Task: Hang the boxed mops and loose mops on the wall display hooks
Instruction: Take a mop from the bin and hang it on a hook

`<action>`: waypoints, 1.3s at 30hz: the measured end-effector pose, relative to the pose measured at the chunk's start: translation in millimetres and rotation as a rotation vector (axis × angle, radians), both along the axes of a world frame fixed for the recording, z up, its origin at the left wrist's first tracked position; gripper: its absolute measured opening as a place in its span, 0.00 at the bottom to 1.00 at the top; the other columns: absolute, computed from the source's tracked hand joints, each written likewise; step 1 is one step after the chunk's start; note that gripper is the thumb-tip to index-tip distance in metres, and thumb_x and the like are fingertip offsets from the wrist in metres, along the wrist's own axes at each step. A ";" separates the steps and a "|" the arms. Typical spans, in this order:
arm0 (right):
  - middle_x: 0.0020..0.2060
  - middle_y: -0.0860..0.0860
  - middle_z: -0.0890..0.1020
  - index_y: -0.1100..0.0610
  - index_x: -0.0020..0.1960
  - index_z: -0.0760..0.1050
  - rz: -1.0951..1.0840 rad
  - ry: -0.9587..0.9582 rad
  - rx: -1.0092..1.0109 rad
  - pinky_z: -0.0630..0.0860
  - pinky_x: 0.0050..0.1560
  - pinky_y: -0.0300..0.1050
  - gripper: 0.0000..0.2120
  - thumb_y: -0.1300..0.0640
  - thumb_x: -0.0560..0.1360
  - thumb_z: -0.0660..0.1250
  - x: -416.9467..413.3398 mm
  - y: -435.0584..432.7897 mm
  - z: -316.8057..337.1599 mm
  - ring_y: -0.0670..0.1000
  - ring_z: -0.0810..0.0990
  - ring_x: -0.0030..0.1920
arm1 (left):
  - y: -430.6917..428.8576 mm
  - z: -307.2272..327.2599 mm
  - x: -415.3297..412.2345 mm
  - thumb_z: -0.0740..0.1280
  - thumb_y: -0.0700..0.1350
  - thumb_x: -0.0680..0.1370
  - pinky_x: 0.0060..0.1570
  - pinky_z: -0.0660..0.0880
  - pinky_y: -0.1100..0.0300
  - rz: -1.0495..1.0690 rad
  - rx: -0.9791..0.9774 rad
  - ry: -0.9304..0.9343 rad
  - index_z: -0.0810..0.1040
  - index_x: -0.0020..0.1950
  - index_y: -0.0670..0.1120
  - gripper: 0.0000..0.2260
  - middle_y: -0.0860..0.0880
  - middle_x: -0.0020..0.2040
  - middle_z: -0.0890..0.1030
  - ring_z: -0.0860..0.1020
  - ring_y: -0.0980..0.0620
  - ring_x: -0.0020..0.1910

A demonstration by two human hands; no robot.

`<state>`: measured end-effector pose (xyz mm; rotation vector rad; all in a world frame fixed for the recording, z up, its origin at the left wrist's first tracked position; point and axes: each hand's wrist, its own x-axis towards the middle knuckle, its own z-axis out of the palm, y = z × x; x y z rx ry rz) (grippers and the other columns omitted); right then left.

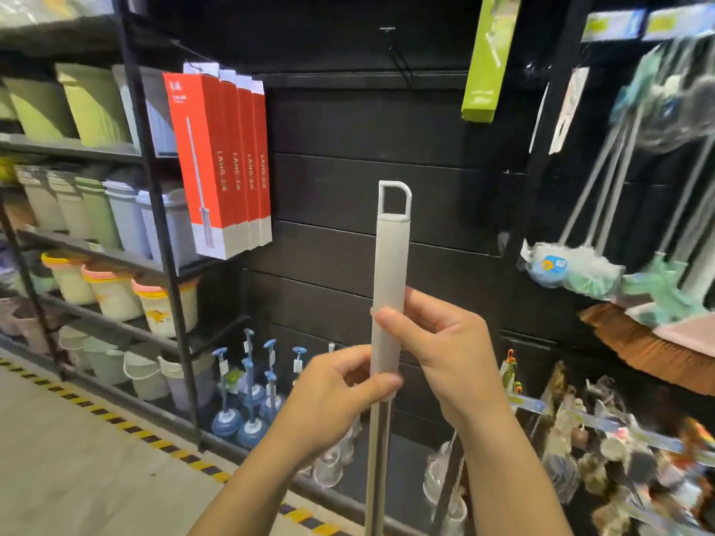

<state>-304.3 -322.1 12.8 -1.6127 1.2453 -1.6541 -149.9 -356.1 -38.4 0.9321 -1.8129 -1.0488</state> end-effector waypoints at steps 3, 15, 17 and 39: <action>0.51 0.30 0.85 0.41 0.60 0.83 -0.035 -0.021 -0.029 0.81 0.43 0.32 0.18 0.45 0.70 0.76 12.9 -41.2 14.9 0.34 0.84 0.53 | -48.9 15.8 9.8 0.73 0.50 0.79 0.55 0.83 0.56 -0.044 -0.027 0.009 0.85 0.59 0.55 0.09 0.55 0.49 0.87 0.86 0.56 0.51; 0.50 0.33 0.87 0.39 0.55 0.83 -0.108 -0.073 -0.106 0.82 0.43 0.33 0.14 0.46 0.71 0.76 45.9 -196.9 43.2 0.38 0.86 0.53 | -218.3 50.9 36.4 0.72 0.55 0.79 0.52 0.82 0.64 -0.101 -0.114 -0.033 0.84 0.60 0.58 0.10 0.60 0.50 0.87 0.85 0.61 0.51; 0.50 0.34 0.87 0.39 0.56 0.83 -0.116 -0.082 -0.121 0.83 0.44 0.34 0.14 0.45 0.70 0.76 44.0 -224.9 47.3 0.39 0.86 0.53 | -246.0 56.5 35.0 0.71 0.56 0.78 0.51 0.82 0.66 -0.099 -0.132 -0.043 0.83 0.59 0.60 0.10 0.62 0.51 0.86 0.85 0.62 0.51; 0.51 0.41 0.88 0.46 0.59 0.86 -0.196 -0.070 -0.275 0.86 0.48 0.43 0.22 0.42 0.67 0.75 -20.6 -497.6 135.6 0.46 0.88 0.51 | -519.0 154.0 -33.5 0.71 0.55 0.80 0.52 0.84 0.53 -0.172 -0.250 0.013 0.86 0.49 0.61 0.04 0.55 0.48 0.87 0.86 0.56 0.49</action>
